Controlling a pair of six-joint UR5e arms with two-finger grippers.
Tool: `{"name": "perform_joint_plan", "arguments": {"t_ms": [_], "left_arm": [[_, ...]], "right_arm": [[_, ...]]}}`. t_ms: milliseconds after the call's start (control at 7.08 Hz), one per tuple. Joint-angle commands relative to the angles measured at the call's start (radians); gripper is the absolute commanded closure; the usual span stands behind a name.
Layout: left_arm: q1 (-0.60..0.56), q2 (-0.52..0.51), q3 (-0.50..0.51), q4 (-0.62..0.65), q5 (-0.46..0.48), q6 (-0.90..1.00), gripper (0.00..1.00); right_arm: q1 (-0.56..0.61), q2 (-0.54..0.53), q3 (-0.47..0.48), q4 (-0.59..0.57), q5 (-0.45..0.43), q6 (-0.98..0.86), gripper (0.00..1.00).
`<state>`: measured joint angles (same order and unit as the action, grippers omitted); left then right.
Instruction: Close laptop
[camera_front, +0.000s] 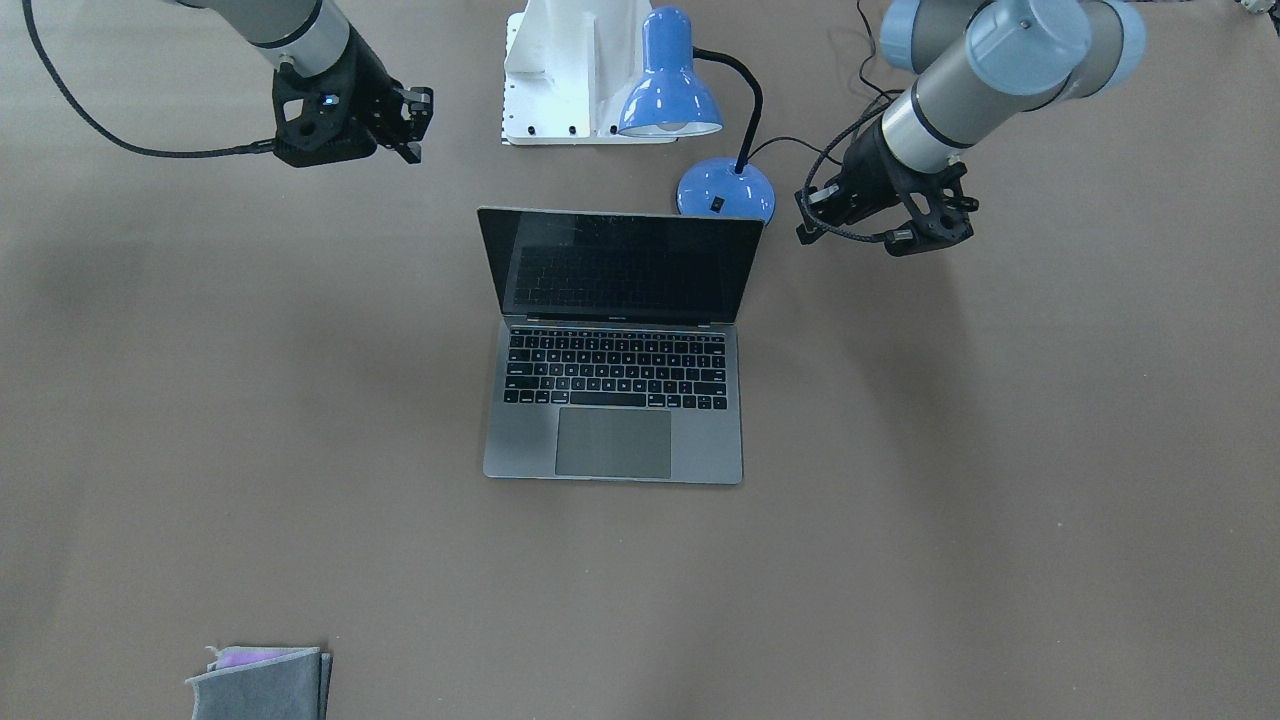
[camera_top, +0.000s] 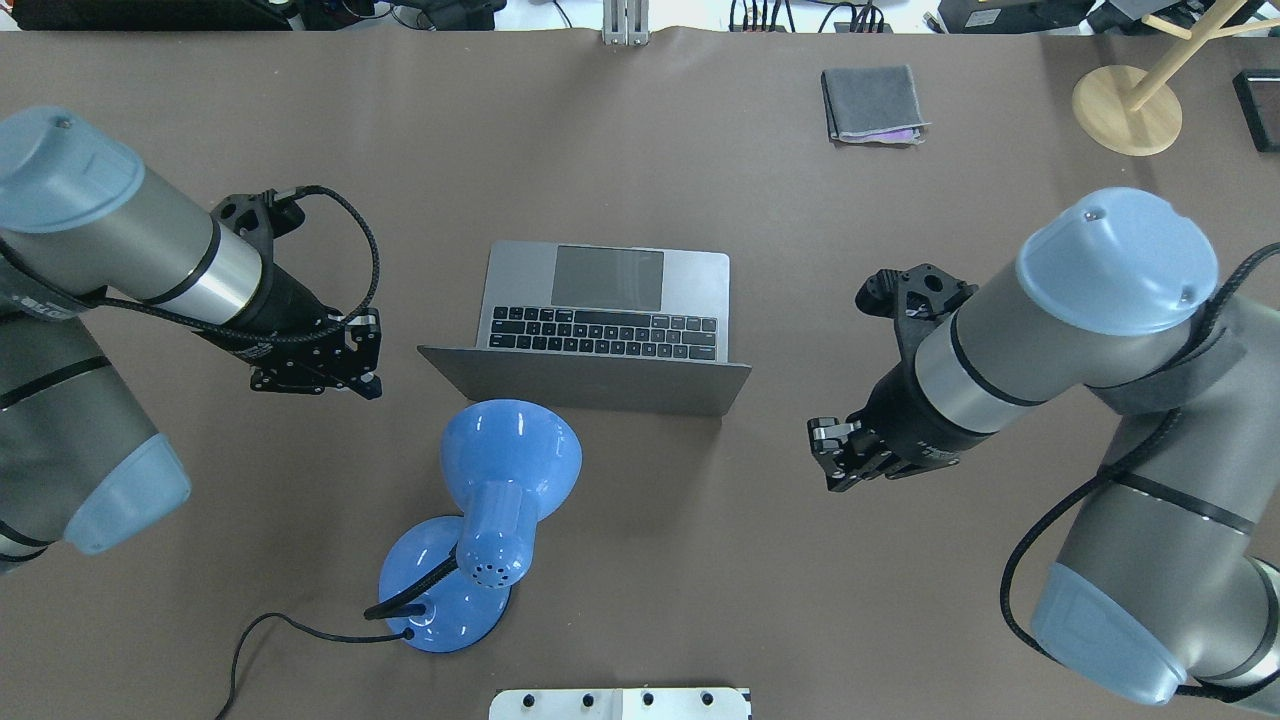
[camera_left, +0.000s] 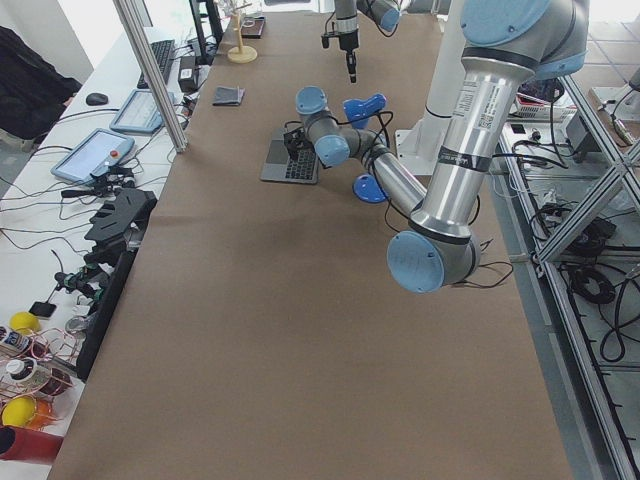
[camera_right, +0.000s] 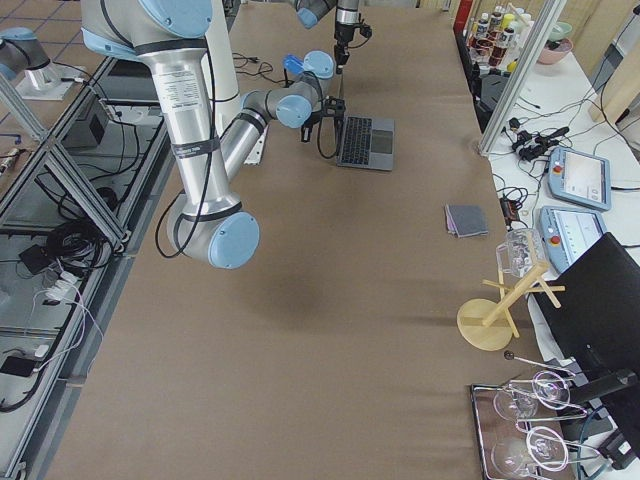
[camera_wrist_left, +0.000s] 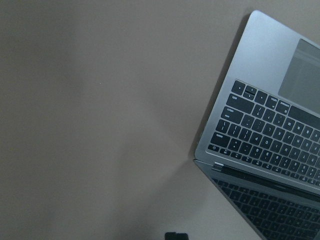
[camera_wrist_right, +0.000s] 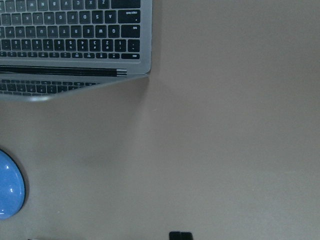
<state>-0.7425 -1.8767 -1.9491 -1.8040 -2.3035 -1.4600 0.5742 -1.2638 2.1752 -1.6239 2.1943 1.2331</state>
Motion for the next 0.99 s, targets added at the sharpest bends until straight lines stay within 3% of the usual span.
{"name": "perform_joint_plan", "arguments": {"t_ms": [0, 848], "left_arm": [[0.066, -0.013, -0.034, 0.000, 0.004, -0.058, 1.00], [0.149, -0.145, 0.035, 0.012, 0.076, -0.197, 1.00]], "right_arm": [[-0.065, 0.055, -0.009, -0.001, -0.050, 0.054, 1.00], [0.002, 0.295, -0.247, -0.001, -0.081, 0.052, 1.00]]}}
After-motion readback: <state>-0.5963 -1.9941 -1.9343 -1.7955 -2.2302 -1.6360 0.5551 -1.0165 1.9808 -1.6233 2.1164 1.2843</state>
